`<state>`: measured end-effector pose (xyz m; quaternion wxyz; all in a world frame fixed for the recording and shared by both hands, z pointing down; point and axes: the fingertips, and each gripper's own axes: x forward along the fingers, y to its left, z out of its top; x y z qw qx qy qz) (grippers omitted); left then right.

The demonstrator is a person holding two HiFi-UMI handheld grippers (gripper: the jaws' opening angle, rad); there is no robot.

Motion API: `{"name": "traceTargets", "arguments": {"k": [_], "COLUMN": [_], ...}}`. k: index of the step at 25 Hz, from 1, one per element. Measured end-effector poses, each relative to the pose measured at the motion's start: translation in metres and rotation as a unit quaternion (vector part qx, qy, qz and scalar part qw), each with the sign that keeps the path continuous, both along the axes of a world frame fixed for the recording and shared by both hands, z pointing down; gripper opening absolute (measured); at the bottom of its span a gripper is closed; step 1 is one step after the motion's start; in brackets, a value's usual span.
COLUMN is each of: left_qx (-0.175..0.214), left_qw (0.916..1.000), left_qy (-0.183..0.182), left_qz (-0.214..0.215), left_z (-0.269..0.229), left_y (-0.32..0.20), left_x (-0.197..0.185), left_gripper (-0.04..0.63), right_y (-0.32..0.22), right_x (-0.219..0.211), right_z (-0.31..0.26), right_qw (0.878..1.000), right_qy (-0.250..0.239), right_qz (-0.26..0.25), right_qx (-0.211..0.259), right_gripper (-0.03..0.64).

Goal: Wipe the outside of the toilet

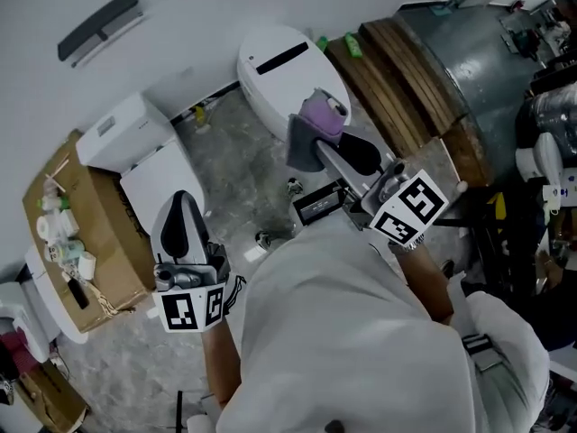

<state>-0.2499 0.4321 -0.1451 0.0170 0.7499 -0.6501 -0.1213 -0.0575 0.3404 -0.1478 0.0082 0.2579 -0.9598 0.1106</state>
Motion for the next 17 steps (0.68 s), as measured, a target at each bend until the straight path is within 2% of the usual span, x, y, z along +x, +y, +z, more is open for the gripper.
{"name": "traceTargets", "arguments": {"k": [10, 17], "left_qx": [0.005, 0.002], "left_qw": [0.9992, 0.9977], "left_qy": [0.000, -0.003], "left_qz": [0.040, 0.067], "left_z": [-0.001, 0.000], "left_y": [0.004, -0.015], "left_x": [0.067, 0.148], "left_gripper": [0.003, 0.003], "right_y": [0.017, 0.008], "right_x": [0.077, 0.165], "right_z": [-0.009, -0.006], "right_qw": [0.999, 0.997], "right_qy": [-0.005, -0.005], "right_qz": [0.045, 0.075], "right_qx": [0.022, 0.021], "right_gripper": [0.081, 0.080]}}
